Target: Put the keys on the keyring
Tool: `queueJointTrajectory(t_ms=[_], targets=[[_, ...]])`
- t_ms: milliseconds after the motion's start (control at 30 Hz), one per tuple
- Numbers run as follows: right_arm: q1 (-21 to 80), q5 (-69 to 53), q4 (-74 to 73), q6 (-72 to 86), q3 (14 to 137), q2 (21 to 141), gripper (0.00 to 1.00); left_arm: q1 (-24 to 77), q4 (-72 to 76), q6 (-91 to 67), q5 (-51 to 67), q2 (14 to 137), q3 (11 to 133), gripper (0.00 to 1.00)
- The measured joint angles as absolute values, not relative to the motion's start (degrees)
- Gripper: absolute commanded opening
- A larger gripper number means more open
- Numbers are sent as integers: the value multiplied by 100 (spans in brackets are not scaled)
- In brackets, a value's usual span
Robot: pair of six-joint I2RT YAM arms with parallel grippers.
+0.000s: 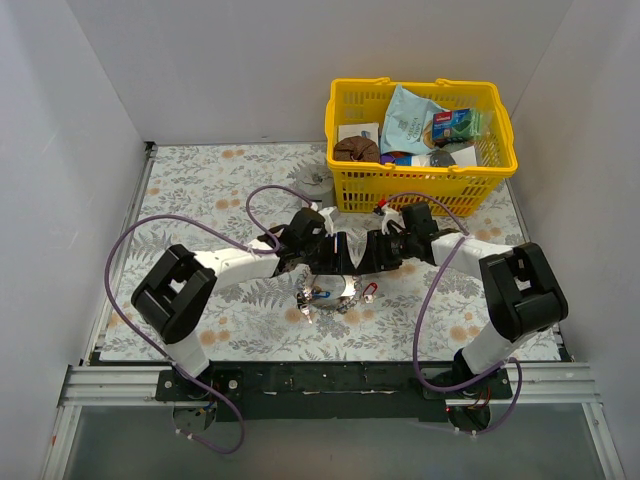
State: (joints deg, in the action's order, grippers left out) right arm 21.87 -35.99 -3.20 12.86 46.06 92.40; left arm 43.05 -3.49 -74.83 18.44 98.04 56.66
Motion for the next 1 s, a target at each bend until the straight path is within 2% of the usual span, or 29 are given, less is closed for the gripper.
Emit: queueJointTrajectory(t_ms=[367, 667, 767, 933, 1000], targets=[[2187, -3627, -301, 1197, 4639, 9443, 47, 4206, -454, -7478, 1693, 9638, 5612, 52], [2196, -3760, -235, 1181, 4678, 9719, 37, 4174, -478, -7456, 1688, 9629, 5607, 53], [2217, -3771, -237, 1177, 4716, 9802, 31, 4169, -499, -7437, 1671, 9629, 5607, 53], [2226, -3795, -211, 1162, 4801, 9850, 2, 4152, -582, -7411, 1645, 9629, 5607, 53], [2226, -3793, -187, 1155, 4803, 9850, 1, 4141, -600, -7393, 1638, 9627, 5607, 53]])
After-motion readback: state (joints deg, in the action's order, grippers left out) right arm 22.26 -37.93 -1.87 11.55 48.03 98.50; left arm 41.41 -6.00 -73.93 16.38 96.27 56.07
